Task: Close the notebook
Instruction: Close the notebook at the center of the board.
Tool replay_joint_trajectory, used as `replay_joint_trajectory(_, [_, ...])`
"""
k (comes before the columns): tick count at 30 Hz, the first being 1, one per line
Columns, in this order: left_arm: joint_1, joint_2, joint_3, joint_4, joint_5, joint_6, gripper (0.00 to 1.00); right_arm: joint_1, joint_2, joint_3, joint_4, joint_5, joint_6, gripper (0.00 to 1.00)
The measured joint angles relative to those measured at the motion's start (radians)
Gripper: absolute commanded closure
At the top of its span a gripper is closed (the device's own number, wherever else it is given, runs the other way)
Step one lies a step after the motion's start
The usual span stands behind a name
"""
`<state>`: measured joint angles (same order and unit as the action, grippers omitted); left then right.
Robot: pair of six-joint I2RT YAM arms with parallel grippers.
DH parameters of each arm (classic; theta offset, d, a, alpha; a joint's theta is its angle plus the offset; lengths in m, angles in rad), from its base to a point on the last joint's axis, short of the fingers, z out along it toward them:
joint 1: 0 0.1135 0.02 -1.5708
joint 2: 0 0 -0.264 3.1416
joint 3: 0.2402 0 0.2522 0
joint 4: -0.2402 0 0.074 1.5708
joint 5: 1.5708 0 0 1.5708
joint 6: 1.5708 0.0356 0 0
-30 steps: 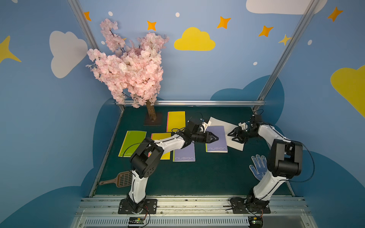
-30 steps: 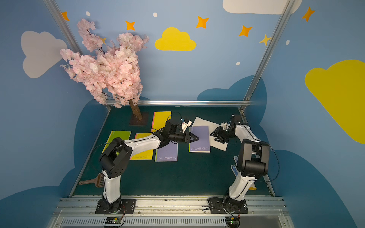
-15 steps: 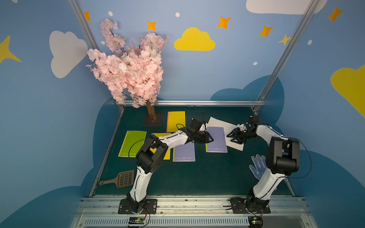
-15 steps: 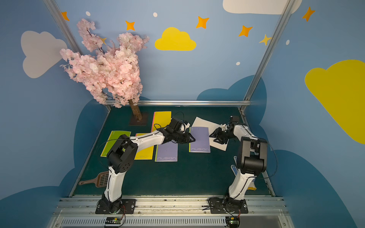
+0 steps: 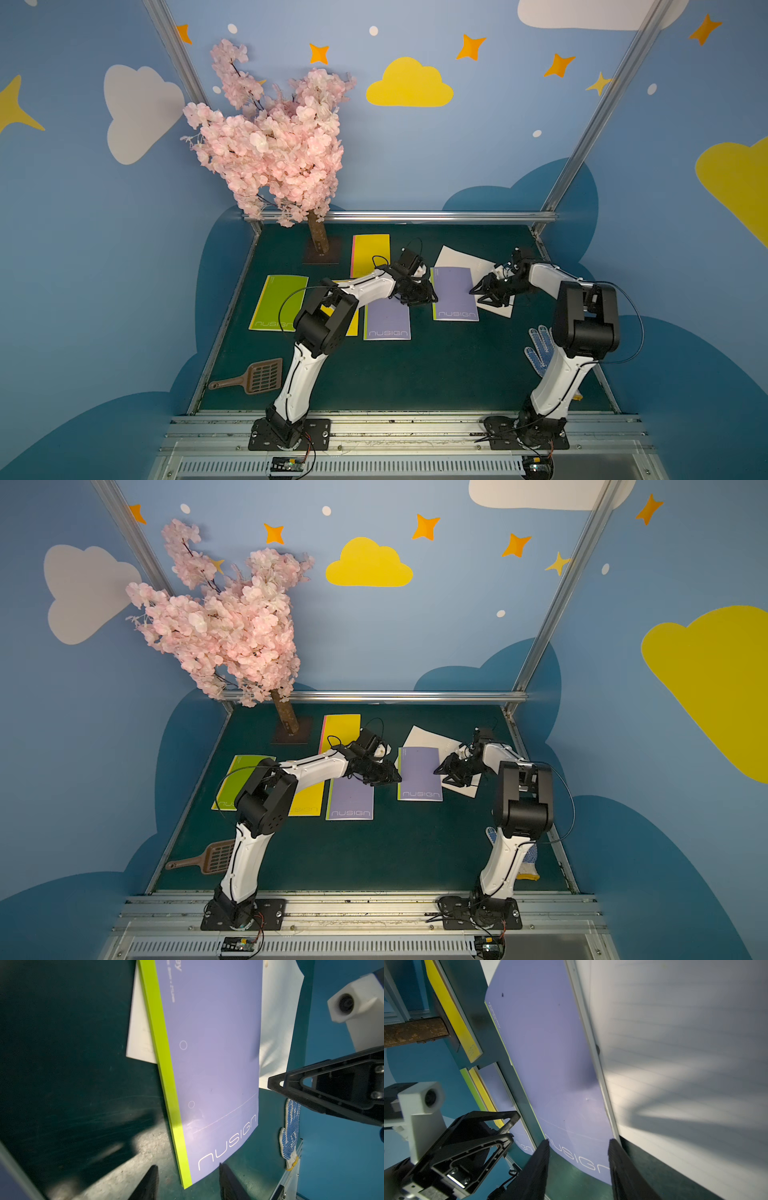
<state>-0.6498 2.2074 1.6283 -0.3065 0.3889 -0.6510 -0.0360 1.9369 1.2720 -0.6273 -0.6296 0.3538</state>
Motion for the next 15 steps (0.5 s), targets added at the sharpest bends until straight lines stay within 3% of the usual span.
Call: replay_joint_trajectory(15, [0.027,0.070,0.064,-0.015,0.019,0.004,0.49,0.001,0.025,0.000,0.002,0.000,-0.001,0.52])
